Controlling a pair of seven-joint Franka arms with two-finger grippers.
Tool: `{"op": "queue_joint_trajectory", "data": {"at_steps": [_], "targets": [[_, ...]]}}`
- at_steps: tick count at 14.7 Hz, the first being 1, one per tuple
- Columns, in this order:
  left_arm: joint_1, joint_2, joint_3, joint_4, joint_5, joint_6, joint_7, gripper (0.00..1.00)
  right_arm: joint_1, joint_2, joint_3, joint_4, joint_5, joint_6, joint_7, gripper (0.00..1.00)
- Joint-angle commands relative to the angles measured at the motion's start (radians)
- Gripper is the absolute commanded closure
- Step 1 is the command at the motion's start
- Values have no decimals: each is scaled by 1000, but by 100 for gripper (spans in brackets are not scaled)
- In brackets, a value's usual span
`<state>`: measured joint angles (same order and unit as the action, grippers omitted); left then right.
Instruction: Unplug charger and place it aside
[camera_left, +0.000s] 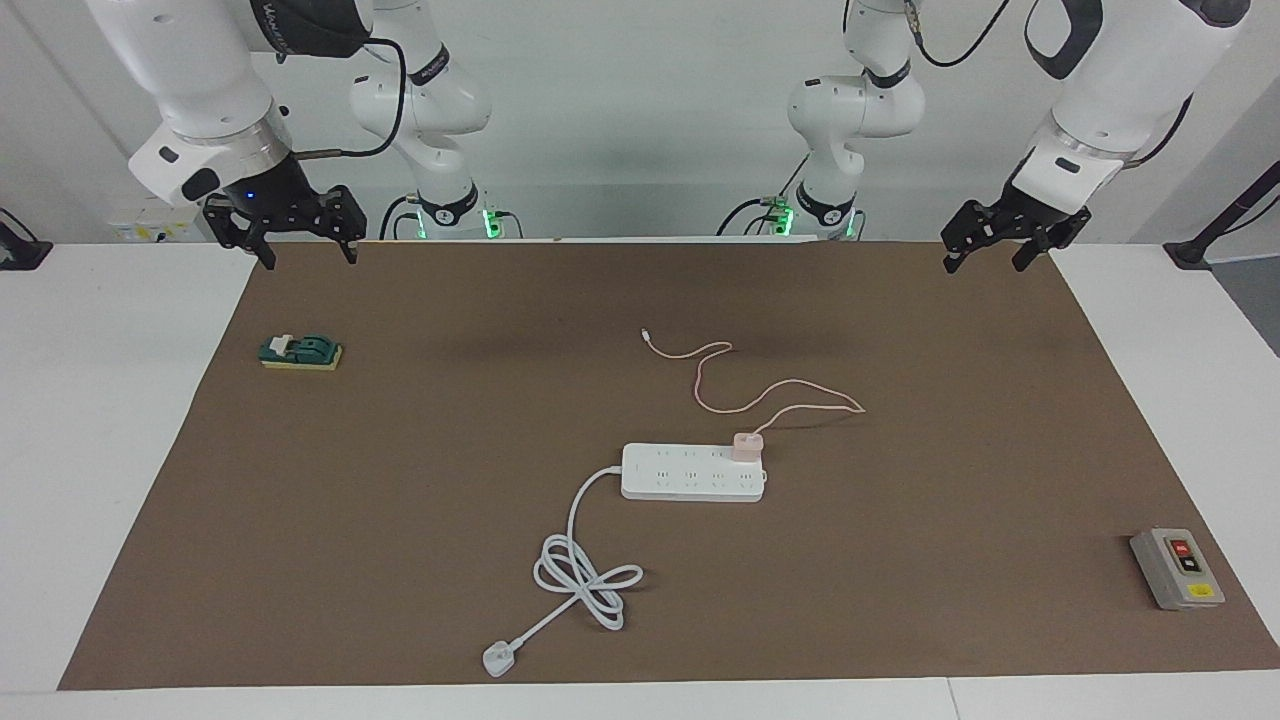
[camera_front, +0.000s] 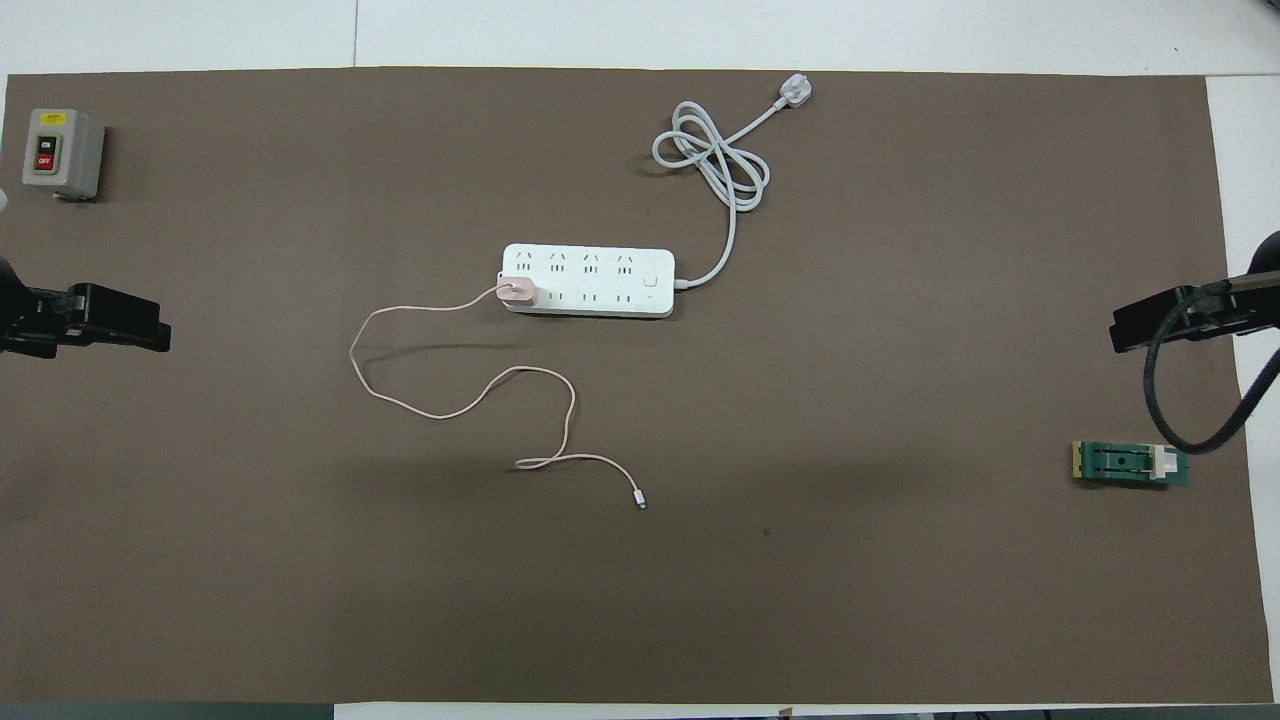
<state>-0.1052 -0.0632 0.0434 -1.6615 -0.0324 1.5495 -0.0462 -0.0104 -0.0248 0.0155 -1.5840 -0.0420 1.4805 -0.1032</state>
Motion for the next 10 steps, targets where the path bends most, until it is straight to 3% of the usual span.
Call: {"op": "queue_joint_trajectory", "data": {"at_steps": [1,4,10], "targets": [[-21,-29,4,-37,9,21,-120,0,-13,-1,11,-7,-2,-2,3,0],[-67,-29,1,-38,8,29,-274,0,-8,-12,11,-45,60,15,158,0],[-175,-7,1,-40,2,138,-852,0,50,3,11,-131,217,73,613,0]]}}
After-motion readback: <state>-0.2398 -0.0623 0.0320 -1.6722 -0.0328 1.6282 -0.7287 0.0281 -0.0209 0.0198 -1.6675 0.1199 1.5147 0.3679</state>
